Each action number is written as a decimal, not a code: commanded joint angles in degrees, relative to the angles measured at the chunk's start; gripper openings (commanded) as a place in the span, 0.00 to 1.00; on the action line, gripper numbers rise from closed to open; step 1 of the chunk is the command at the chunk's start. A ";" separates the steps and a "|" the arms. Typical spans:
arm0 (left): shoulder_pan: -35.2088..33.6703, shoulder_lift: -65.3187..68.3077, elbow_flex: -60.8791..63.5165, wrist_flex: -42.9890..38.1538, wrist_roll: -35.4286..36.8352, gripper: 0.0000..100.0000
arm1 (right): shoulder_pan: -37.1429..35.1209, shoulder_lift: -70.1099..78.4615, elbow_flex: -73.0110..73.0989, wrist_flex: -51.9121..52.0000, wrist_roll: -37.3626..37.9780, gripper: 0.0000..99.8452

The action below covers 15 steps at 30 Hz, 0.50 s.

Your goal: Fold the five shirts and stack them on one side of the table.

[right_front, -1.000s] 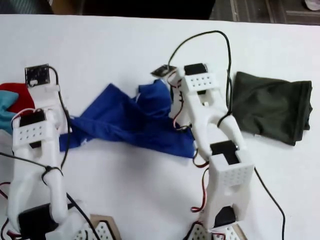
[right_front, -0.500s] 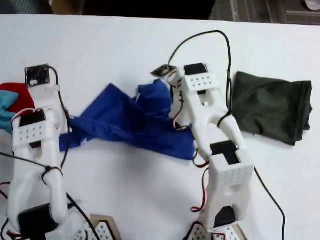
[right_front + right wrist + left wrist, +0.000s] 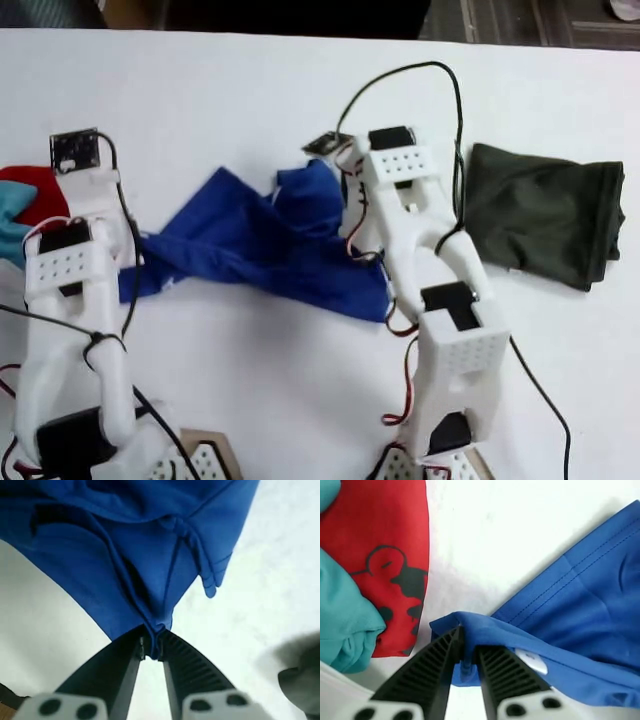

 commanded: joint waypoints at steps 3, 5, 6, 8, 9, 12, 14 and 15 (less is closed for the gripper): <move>1.05 0.00 -1.80 -1.05 -1.93 0.03 | 0.04 -13.32 -0.79 0.40 0.18 0.02; 2.90 0.00 -1.80 -1.05 -4.66 0.03 | 0.75 -16.75 -0.97 0.13 0.18 0.02; 4.04 0.00 -1.89 -0.79 -6.59 0.03 | 1.54 -18.42 -1.32 -0.66 0.18 0.02; 6.24 -0.09 -2.77 0.53 -11.43 0.03 | 4.35 -21.58 -2.64 -2.86 0.18 0.02; 6.86 -0.09 -3.65 1.85 -14.24 0.03 | 6.02 -22.99 -3.52 -4.26 0.18 0.02; 7.12 -0.26 -7.60 5.10 -21.54 0.03 | 10.86 -25.63 -7.38 -8.48 0.26 0.02; 6.95 -0.44 -12.26 7.56 -23.74 0.03 | 12.79 -25.71 -9.58 -10.51 0.26 0.02; 6.95 -0.44 -15.25 9.32 -24.18 0.03 | 13.41 -25.71 -10.55 -11.12 0.44 0.02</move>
